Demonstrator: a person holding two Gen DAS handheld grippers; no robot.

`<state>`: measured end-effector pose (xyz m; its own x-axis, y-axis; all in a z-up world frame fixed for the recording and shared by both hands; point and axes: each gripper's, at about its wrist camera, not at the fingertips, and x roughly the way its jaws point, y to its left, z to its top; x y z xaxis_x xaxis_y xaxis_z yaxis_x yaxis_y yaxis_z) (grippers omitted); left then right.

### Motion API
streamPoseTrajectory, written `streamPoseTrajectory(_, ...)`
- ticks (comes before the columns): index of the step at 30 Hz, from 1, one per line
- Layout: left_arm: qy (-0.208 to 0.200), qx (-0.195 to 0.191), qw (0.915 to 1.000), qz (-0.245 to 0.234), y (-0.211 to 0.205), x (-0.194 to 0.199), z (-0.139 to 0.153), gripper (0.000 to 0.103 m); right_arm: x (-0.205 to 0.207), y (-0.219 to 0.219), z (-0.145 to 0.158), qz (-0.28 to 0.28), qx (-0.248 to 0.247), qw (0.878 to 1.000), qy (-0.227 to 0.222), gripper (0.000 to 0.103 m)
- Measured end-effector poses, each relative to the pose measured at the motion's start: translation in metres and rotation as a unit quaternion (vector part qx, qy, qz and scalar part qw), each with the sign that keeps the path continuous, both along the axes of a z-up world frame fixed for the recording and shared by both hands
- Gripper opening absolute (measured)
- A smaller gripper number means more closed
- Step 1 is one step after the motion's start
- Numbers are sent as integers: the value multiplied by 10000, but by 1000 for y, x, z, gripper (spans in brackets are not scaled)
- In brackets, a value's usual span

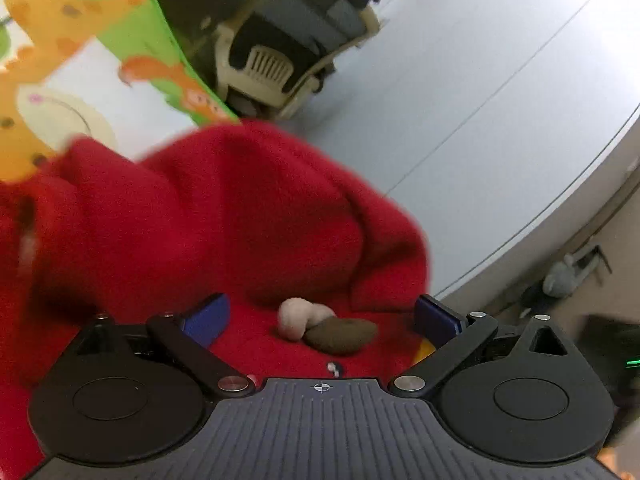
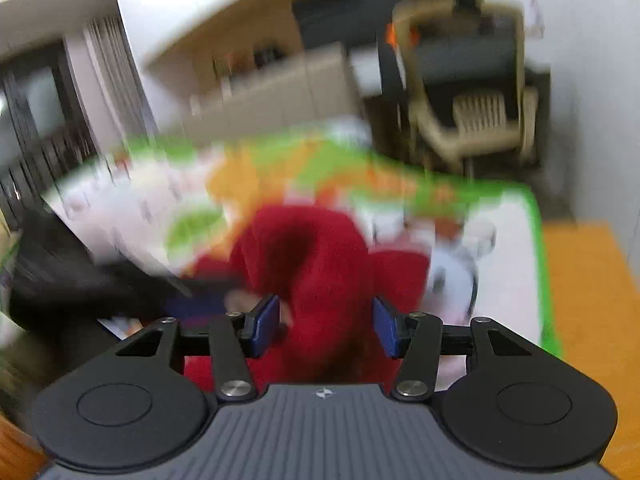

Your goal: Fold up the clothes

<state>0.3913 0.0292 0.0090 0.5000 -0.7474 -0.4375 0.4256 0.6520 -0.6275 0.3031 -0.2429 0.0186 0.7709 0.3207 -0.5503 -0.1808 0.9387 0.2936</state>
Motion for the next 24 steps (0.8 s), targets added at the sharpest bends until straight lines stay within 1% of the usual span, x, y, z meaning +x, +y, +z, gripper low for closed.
streamPoseTrajectory(1,-156,28,9998,108,13,-5,8,101,7,0,-11,5,-72,9998,209,60)
streamPoseTrajectory(2,-287,146,9990,297,29,-10,16,101,14,0,-22,11,-145,9990,417,62)
streamPoseTrajectory(3,-409,293,9974,511,47,-14,23,101,13,-4,-15,15,-179,9991,395,62)
streamPoseTrajectory(4,-419,480,9954,716,62,-15,26,101,13,-7,-7,20,-213,9991,369,62)
streamPoseTrajectory(6,-363,877,9892,1120,92,-14,30,101,12,-14,7,29,-281,9991,319,62)
streamPoseTrajectory(7,-261,1011,9862,1283,103,-9,27,101,11,-18,18,8,-247,9994,225,62)
streamPoseTrajectory(8,-135,1123,9832,1433,114,-4,23,101,10,-23,28,-13,-212,9997,130,63)
streamPoseTrajectory(9,42,1121,9821,1515,122,1,18,101,18,-26,33,-71,-68,9999,112,65)
streamPoseTrajectory(11,515,890,9829,1526,124,14,1,101,35,-33,42,-188,223,9995,80,69)
streamPoseTrajectory(12,767,755,9829,1494,122,20,-8,101,43,-33,41,-170,286,9993,156,71)
streamPoseTrajectory(13,946,717,9819,1473,118,26,-18,101,52,-32,40,-150,348,9990,234,74)
streamPoseTrajectory(14,1103,710,9806,1456,114,33,-27,101,60,-32,39,-131,409,9986,312,74)
streamPoseTrajectory(15,1150,729,9803,1434,111,37,-32,101,69,-29,32,-77,441,9980,450,75)
streamPoseTrajectory(16,1163,757,9803,1409,109,40,-36,101,78,-26,25,-22,473,9971,590,77)
streamPoseTrajectory(17,1175,785,9802,1384,107,43,-39,101,86,-21,18,11,377,9968,706,78)
streamPoseTrajectory(18,1187,813,9802,1359,105,46,-43,101,93,-17,12,4,212,9971,727,83)
streamPoseTrajectory(19,1118,843,9811,1338,103,48,-44,101,100,-15,5,2,44,9974,714,91)
streamPoseTrajectory(20,1007,892,9823,1305,100,50,-43,101,110,-15,-3,40,-22,9973,739,96)
streamPoseTrajectory(21,925,919,9832,1277,98,51,-43,100,119,-18,-11,103,102,9965,822,101)
streamPoseTrajectory(22,845,905,9843,1261,98,51,-44,100,127,-24,-19,186,390,9944,961,101)
streamPoseTrajectory(23,762,882,9853,1246,98,51,-44,100,135,-32,-29,193,839,9897,1141,101)
streamPoseTrajectory(24,684,851,9864,1227,97,51,-45,99,138,-35,-38,195,1181,9850,1240,101)
